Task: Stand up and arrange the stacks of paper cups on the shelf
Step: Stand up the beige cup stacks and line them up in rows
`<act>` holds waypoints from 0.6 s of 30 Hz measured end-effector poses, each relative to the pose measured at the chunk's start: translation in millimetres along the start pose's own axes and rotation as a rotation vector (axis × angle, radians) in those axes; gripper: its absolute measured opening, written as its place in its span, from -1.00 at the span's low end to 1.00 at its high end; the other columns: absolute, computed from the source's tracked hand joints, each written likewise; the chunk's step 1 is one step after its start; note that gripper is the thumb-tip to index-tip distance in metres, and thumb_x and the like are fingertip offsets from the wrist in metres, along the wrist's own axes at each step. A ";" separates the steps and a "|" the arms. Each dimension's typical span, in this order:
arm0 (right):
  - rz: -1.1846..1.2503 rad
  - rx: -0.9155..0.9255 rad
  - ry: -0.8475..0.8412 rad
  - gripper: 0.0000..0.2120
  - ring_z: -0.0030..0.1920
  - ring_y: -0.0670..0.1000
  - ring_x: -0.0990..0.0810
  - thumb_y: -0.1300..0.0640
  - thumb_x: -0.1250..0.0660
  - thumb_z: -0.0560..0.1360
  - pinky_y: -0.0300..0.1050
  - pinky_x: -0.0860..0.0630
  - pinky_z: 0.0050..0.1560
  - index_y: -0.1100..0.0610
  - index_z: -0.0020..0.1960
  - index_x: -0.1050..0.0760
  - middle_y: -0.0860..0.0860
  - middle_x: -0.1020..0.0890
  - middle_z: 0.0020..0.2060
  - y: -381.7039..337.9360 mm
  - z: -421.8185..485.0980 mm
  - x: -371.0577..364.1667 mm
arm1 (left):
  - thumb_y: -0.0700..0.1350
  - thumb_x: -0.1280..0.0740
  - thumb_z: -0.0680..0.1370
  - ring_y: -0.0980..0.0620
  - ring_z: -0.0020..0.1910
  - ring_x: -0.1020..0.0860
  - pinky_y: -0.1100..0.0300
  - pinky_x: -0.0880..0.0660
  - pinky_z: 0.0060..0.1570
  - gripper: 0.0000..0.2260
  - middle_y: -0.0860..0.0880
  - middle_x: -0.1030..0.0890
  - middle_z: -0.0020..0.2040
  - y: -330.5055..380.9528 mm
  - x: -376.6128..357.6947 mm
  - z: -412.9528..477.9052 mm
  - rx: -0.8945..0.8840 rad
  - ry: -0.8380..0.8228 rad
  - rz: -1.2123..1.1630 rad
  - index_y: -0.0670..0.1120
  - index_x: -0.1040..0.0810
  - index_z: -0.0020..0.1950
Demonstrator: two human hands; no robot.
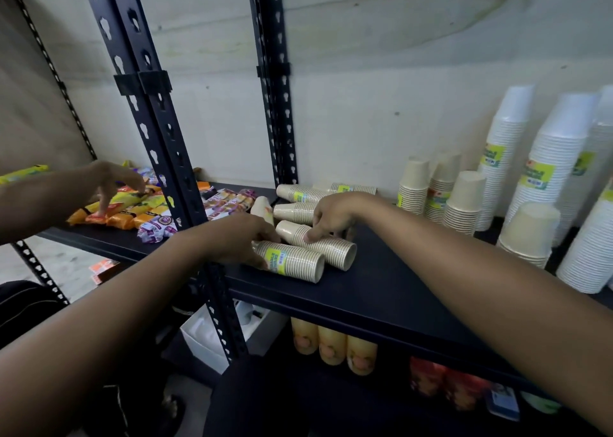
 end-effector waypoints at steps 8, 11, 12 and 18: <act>0.227 0.015 0.377 -0.44 -0.01 0.05 -0.67 -0.08 -0.51 0.41 -0.04 -0.68 -0.15 0.01 0.36 -0.48 -0.01 -0.60 0.16 30.1 -55.7 10.6 | 0.33 -0.48 0.38 0.26 0.06 -0.56 0.16 -0.53 0.13 -0.55 0.21 -0.62 0.12 -0.2 36.6 -19.0 -0.083 0.115 -0.046 0.37 -0.52 0.24; 0.372 0.027 0.585 -0.43 0.07 -0.01 -0.64 -0.10 -0.50 0.42 -0.10 -0.56 0.04 -0.05 0.37 -0.44 -0.04 -0.65 0.13 50.3 -89.0 1.8 | 0.29 -0.55 0.34 0.32 0.08 -0.57 0.26 -0.50 0.10 -0.56 0.25 -0.62 0.12 15.2 57.8 -23.7 -0.131 0.260 -0.191 0.35 -0.58 0.18; 0.417 0.022 0.642 -0.45 0.07 -0.03 -0.63 -0.09 -0.49 0.44 -0.09 -0.54 0.08 -0.05 0.36 -0.42 -0.06 -0.65 0.12 56.2 -101.5 -3.3 | 0.24 -0.58 0.33 0.32 0.08 -0.57 0.32 -0.49 0.09 -0.55 0.24 -0.62 0.12 22.2 63.5 -22.8 -0.143 0.311 -0.251 0.32 -0.59 0.19; 0.639 -0.026 0.894 -0.52 -0.01 -0.17 -0.62 -0.02 -0.48 0.45 -0.15 -0.52 0.02 -0.12 0.30 -0.38 -0.21 -0.59 0.02 81.8 -155.5 -35.0 | 0.19 -0.64 0.27 0.16 -0.10 -0.59 0.26 -0.53 -0.02 -0.42 0.09 -0.60 0.01 60.1 77.6 6.0 -0.187 0.501 -0.437 0.30 -0.50 0.23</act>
Point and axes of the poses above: each hand's wrist, its own z-axis towards the middle knuckle, its own x-axis out of the back of the hand, y = z × x, the point moved 3 cm from there along z, towards the middle knuckle
